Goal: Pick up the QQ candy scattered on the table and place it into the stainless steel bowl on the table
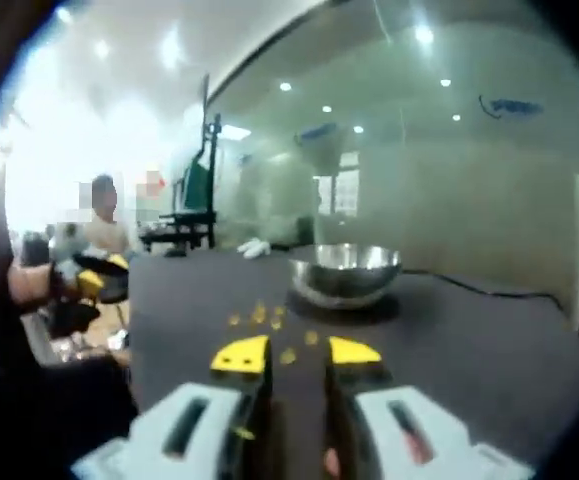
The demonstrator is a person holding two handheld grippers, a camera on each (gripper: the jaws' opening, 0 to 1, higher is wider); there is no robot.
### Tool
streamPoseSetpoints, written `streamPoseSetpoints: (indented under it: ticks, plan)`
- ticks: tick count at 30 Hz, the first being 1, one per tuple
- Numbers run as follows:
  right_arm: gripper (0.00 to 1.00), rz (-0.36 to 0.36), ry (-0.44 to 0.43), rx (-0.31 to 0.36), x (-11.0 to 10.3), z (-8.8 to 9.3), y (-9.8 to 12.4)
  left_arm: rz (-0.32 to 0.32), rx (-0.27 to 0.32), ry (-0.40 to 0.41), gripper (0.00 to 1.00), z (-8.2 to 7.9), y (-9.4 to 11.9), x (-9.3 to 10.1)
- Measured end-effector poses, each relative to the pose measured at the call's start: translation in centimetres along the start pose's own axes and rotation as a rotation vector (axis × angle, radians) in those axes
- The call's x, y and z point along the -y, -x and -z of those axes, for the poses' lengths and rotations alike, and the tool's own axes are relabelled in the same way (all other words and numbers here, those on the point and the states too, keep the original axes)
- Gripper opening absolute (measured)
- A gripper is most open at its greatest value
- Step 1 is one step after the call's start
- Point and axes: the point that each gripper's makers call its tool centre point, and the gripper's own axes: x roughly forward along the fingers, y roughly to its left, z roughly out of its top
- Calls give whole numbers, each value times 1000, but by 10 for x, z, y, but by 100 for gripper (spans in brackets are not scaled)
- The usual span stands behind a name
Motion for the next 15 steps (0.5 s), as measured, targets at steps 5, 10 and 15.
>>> streamPoseSetpoints:
  ticks: [5,10,15]
  plan:
    - [23,6,21,-44,-5,13,5,10,-3,-11,32,-1,-3,5]
    - [22,24,48,-37,-4,14,3,8,-11,-25,32,0,-3,6]
    - [22,-4,33,-54,-9,17,-9,4,-10,-23,32,-1,-1,5]
